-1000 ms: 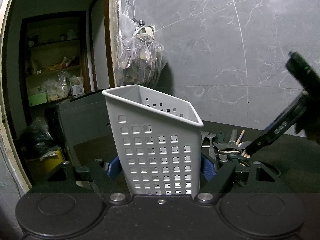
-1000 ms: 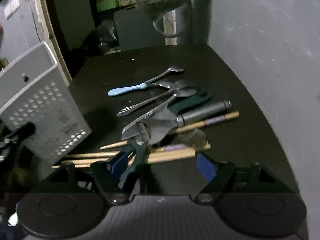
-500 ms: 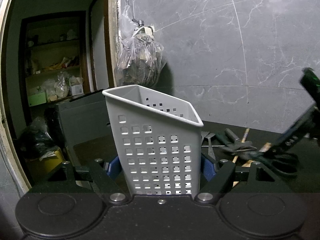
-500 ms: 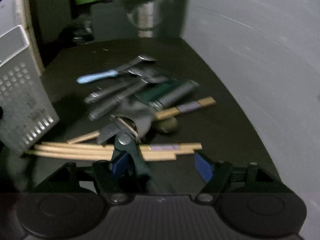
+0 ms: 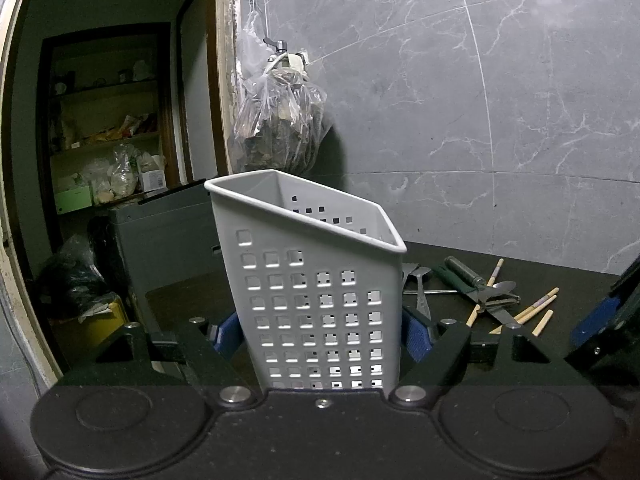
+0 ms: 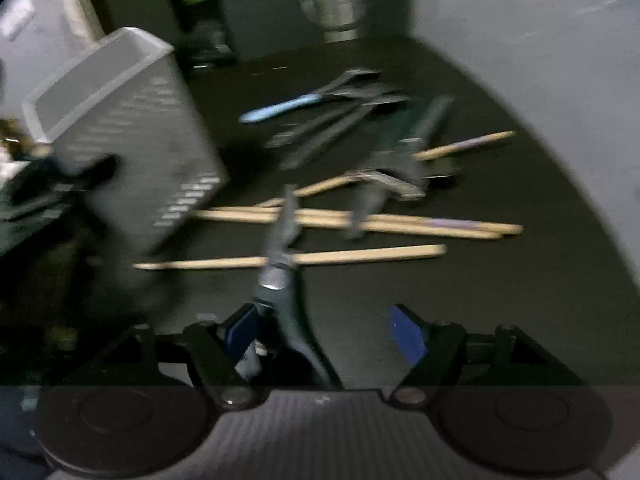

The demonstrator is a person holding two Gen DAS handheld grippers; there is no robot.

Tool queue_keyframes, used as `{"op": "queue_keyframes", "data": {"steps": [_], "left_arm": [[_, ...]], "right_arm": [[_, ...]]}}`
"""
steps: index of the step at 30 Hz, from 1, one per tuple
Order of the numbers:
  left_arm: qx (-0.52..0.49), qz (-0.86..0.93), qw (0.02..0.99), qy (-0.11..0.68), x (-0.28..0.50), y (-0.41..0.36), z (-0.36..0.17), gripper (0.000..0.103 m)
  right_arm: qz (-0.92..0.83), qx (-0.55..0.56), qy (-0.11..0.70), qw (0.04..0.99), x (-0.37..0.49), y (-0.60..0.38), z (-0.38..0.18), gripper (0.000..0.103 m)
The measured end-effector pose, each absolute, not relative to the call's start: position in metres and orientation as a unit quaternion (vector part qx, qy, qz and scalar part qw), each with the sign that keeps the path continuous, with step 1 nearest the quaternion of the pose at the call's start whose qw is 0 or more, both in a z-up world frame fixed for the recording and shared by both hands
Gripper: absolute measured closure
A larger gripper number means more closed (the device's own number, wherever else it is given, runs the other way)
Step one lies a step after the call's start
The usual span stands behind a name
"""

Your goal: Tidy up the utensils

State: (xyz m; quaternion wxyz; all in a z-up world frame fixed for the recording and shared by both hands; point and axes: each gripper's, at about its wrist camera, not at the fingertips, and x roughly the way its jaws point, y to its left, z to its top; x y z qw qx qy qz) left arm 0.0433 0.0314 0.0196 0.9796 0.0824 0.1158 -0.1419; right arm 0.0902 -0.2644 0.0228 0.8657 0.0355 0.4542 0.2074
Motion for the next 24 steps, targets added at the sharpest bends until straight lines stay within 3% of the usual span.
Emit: {"op": "queue_keyframes", "data": {"steps": [7, 15, 24], "left_arm": [[0.082, -0.141, 0.98, 0.115, 0.043, 0.031, 0.02, 0.024], [0.082, -0.14, 0.98, 0.115, 0.043, 0.031, 0.02, 0.024], [0.08, -0.14, 0.98, 0.115, 0.043, 0.03, 0.02, 0.024]], "right_arm": [[0.185, -0.022, 0.401, 0.897, 0.105, -0.244, 0.036, 0.025], [0.144, -0.149, 0.36, 0.91, 0.126, -0.194, 0.015, 0.024], [0.01, -0.111, 0.371, 0.922, 0.121, -0.265, 0.011, 0.024]]}}
